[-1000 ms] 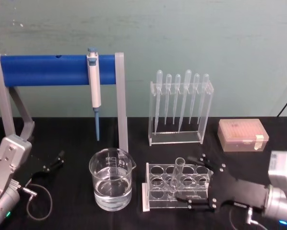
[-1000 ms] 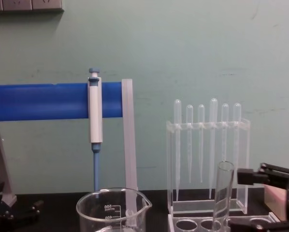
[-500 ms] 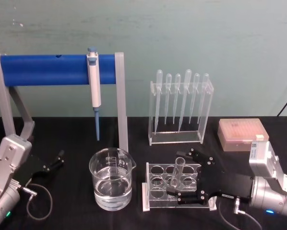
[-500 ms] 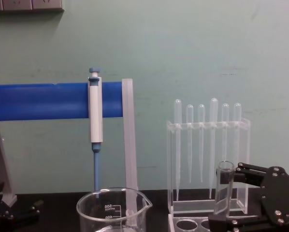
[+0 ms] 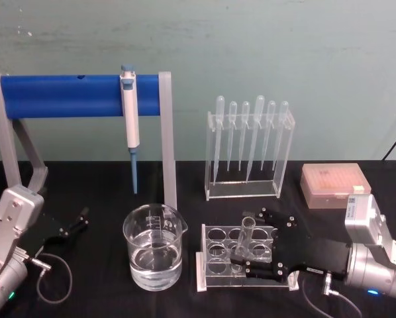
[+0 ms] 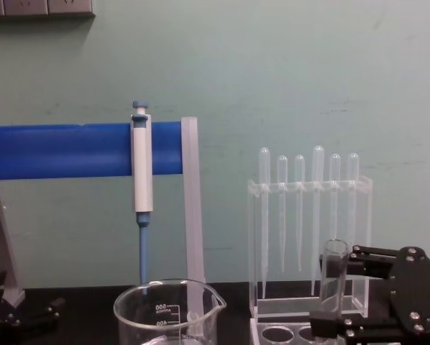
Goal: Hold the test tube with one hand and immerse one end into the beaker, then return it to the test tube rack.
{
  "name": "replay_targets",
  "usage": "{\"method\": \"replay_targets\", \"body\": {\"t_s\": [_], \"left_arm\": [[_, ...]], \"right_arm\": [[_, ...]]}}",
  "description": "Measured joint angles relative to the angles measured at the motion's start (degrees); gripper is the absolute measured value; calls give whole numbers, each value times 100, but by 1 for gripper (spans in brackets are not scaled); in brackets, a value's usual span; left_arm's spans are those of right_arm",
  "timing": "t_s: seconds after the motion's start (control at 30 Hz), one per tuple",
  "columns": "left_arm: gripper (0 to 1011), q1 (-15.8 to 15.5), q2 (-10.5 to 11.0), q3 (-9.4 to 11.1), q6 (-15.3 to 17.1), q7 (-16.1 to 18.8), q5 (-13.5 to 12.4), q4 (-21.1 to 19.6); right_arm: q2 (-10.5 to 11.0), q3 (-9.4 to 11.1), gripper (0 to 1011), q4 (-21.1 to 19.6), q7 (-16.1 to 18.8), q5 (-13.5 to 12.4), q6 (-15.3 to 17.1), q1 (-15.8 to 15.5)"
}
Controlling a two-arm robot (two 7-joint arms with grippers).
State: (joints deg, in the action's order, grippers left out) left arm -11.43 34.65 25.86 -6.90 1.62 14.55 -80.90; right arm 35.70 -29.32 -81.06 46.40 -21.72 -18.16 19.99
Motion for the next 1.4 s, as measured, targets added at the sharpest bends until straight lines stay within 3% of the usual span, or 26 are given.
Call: {"method": "replay_targets", "body": {"t_s": [0.23,0.37,0.63,1.0,1.4], "left_arm": [[1000,0,0,0,0,0,0,0],[1000,0,0,0,0,0,0,0],[1000,0,0,0,0,0,0,0],[1000,0,0,0,0,0,0,0],[1000,0,0,0,0,0,0,0]], "right_arm": [[3,3,656,-4,-3,-4,-6,-4],[5,6,491,-6,-6,-8,-8,-5],[7,6,252,-8,-9,-9,-12,-5],[34,79,224,-67,-77,-34,47,-31],[150,310,224,-424,-167,-312,498,14]]}}
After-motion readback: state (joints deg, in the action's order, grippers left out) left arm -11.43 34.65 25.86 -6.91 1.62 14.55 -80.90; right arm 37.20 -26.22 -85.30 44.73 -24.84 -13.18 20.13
